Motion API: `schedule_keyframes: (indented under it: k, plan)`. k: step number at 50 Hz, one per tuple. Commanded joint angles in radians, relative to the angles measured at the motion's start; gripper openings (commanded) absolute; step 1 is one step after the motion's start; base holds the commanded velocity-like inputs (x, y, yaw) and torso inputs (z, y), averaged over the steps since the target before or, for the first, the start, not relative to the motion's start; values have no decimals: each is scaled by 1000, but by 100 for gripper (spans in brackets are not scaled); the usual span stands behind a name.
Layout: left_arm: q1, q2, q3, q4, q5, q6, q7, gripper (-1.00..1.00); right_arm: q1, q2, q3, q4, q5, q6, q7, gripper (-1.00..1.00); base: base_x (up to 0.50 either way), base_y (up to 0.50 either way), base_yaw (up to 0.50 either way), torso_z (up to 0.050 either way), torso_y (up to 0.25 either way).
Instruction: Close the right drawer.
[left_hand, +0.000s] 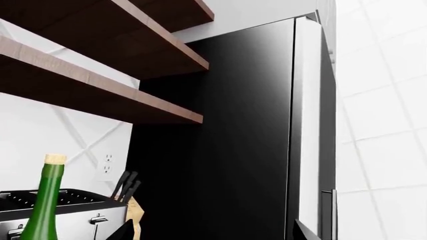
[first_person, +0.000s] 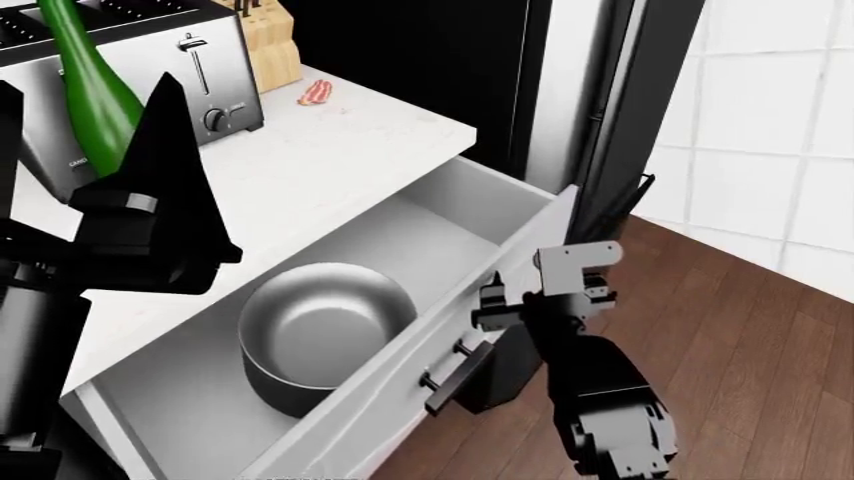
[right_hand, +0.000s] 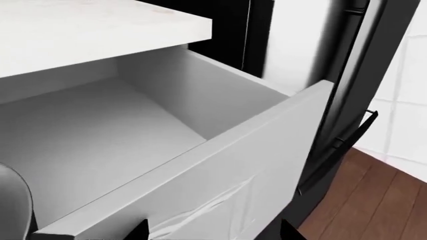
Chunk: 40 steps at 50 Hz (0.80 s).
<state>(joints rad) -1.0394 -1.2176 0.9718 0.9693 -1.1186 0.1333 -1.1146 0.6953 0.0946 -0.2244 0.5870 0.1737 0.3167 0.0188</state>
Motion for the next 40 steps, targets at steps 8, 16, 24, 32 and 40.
schedule_keyframes:
  k: [8,16,24,32,40]
  plan:
    - [0,4,-2,-3,-3,-1,0,100,76,-52,-72,85,94,-58,-70,100,0,0,0,0,1]
    - [2,1,-3,-4,-3,3,3,100,111,-65,-96,150,103,-90,-87,100,0,0,0,0,1]
    - [-2,12,-1,-5,-7,-6,5,100,159,-86,-141,261,122,-141,-112,100,0,0,0,0,1]
    - [-6,21,-2,-7,-9,-10,4,100,227,-93,-311,387,254,-214,-108,100,0,0,0,1,0]
    - [-13,15,-8,-1,-16,-11,3,100,299,-94,-634,526,552,-340,-92,100,0,0,0,0,0]
